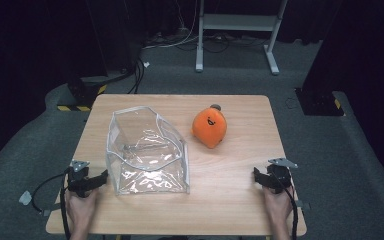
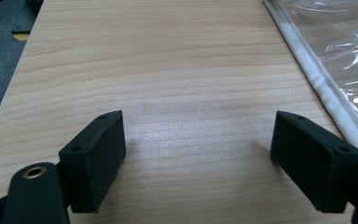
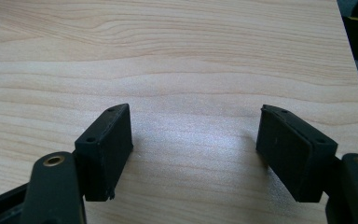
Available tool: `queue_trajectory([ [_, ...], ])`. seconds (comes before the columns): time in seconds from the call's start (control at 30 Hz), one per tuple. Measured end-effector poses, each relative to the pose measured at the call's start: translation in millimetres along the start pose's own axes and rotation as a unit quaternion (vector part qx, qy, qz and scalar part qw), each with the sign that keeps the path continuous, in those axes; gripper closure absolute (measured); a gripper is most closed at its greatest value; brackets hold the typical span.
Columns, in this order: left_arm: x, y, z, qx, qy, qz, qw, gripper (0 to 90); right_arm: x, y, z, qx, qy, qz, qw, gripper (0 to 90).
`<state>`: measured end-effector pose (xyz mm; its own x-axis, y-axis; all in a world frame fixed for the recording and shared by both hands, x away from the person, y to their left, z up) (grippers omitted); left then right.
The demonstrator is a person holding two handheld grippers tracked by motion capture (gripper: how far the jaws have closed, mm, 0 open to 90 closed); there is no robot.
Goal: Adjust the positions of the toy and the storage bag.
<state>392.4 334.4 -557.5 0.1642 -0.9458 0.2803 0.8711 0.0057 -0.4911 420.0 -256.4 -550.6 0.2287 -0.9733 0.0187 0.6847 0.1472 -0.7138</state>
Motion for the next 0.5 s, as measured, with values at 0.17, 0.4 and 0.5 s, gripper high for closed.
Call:
queue_trajectory([
  [0.17, -0.2, -0.5, 0.1, -0.004, -0.001, -0.007, 1.0, 15.9, -0.1, 0.1, 0.2, 0.0, -0.001, 0.001, 1.0, 26.6],
  [0.4, -0.6, -5.0, -2.8, -0.019, 0.021, -0.019, 0.9994, 16.0, 0.3, -1.9, -0.7, -0.012, -0.012, 0.016, 0.9997, 22.2],
  [0.5, 0.6, -7.4, -4.0, -0.017, 0.017, -0.027, 0.9993, 16.0, -1.1, -2.9, -1.4, -0.012, -0.012, 0.014, 0.9997, 23.6],
])
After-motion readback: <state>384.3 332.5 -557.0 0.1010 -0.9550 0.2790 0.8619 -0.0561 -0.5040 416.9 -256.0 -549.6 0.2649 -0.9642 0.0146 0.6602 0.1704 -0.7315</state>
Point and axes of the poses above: each handheld gripper's, and its own axes: y roughly forward along the jaws, z roughly out of its top, x roughly to its right, the point moved 4 cm from there along y, roughly forward along the jaws, and after that the axes turned 2 degrees about -x, right-handed, at the moved point
